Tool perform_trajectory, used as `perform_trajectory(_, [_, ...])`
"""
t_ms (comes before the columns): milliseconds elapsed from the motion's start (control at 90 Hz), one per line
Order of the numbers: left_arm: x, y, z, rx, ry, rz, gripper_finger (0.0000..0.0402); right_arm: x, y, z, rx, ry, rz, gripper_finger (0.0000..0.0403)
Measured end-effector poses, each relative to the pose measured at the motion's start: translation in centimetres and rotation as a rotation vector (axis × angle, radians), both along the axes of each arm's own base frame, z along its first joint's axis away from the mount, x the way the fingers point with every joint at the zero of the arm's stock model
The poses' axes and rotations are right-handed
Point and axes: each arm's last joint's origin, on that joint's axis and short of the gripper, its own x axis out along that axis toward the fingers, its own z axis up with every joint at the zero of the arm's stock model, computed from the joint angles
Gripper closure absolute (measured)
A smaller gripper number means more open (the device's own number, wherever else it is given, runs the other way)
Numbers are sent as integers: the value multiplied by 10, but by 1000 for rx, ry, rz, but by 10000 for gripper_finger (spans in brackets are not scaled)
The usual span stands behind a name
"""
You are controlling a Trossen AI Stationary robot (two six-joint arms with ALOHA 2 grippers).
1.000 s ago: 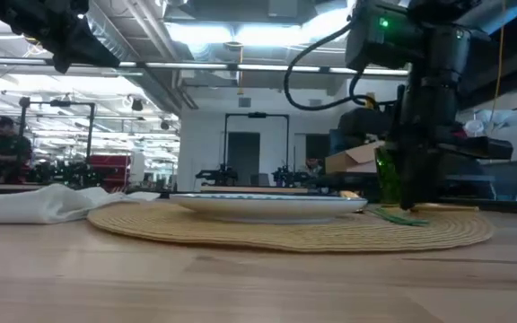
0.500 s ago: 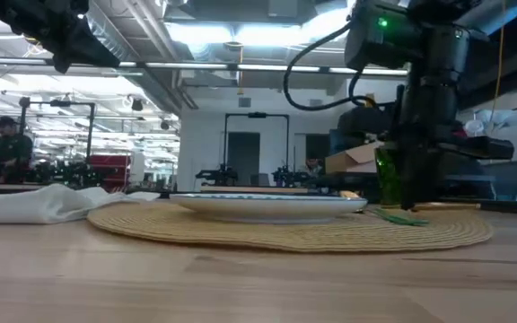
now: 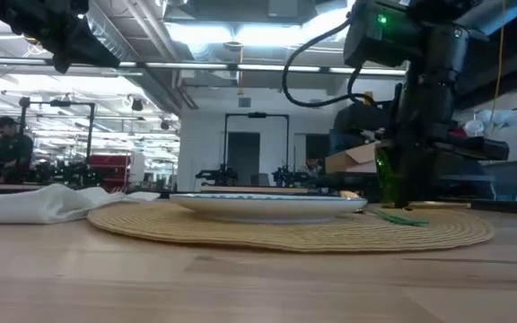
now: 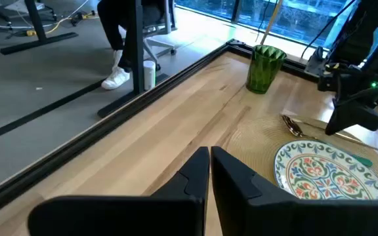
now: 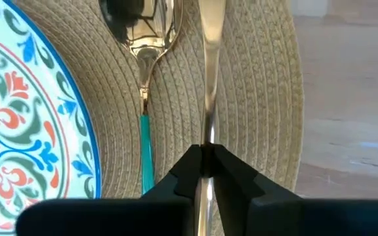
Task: Set table place
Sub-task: Put the gold table knife to the right of the green spoon on the brown place mat
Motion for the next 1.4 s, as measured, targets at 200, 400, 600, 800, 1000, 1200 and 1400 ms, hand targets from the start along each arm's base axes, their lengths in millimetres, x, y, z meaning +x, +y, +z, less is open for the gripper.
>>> perform_trajectory(200, [0,0,0,0,0,0,402,-1,0,0,-11,10,-4,386])
perform_trajectory(400, [0,0,0,0,0,0,402,-2,-1,0,-19,20,-6,386])
perform_trajectory(600, [0,0,0,0,0,0,402,-2,-1,0,-19,20,-6,386])
perform_trajectory(800, [0,0,0,0,0,0,402,-2,-1,0,-19,19,-7,376])
perform_trajectory(1000, [0,0,0,0,0,0,402,-2,-1,0,-18,14,-6,349])
perform_trajectory(1200, [0,0,0,0,0,0,402,0,-1,0,-17,-1,-3,336])
perform_trajectory(1400, [0,0,0,0,0,-1,402,0,-1,0,-38,1,-4,336])
